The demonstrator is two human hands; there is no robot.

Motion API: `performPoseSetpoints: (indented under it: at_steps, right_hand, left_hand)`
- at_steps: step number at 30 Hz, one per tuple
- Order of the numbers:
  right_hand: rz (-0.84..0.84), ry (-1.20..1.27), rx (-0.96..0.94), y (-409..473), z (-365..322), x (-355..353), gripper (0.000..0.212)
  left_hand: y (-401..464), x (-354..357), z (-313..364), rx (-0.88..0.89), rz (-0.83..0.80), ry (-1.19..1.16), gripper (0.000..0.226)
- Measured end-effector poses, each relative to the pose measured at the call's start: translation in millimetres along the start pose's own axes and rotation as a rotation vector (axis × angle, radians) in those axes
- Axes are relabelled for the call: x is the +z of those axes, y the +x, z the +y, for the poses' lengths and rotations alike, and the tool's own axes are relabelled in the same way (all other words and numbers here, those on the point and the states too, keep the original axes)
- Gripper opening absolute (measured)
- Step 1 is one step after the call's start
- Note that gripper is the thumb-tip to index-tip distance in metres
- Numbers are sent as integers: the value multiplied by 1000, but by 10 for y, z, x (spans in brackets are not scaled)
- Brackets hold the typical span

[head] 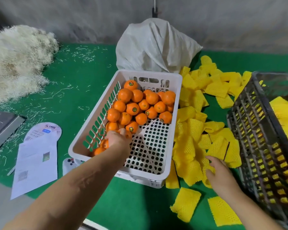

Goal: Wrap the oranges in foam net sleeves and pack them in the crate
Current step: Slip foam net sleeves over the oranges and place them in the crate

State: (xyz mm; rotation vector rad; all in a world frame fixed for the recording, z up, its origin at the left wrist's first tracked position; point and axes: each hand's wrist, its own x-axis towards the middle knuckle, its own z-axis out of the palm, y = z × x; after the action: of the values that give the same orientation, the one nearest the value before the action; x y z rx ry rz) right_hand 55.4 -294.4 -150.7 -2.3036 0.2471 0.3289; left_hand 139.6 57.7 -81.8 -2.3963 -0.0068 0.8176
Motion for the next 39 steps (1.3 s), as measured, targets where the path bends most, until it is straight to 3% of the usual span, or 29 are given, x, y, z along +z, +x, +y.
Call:
performPoseSetpoints:
  at_steps: [6, 8, 10, 13, 15, 18, 23, 29, 34, 39]
  right_hand:
    - [240, 333, -49, -63, -367, -120, 21]
    - [321, 463, -60, -125, -548, -179, 19]
    - [372, 639, -12, -201, -766, -269, 23]
    - [266, 861, 160, -244, -1054, -421, 25]
    - [156, 1134, 176, -261, -1181, -518, 19]
    - [102, 1368, 34, -350, -1296, -648, 33]
    - [424, 891, 73, -423, -1267, -670, 35]
    - [667, 489, -143, -357, -1194, -562, 31]
    - [491, -28, -203, -313, -1161, -485, 37]
    - [428, 143, -195, -297, -1183, -544, 26]
  left_hand:
    - [-160, -102, -77, 9, 224, -325, 58]
    - [-260, -178, -55, 53, 414, -532, 57]
    - [-389, -294, 76, 199, 632, -887, 63]
    - [-756, -516, 390, 580, 682, -1646, 75]
    - [-970, -616, 614, 725, 760, -1802, 67]
    - [-1137, -667, 907, 800, 767, -1901, 62]
    - [-1240, -554, 1083, 827, 542, -2089, 54]
    - [-1256, -571, 964, 914, 341, -2114, 60]
    - [-1215, -556, 899, 1064, 140, -2094, 50]
    - [-1218, -605, 954, 1044, 209, -1978, 48]
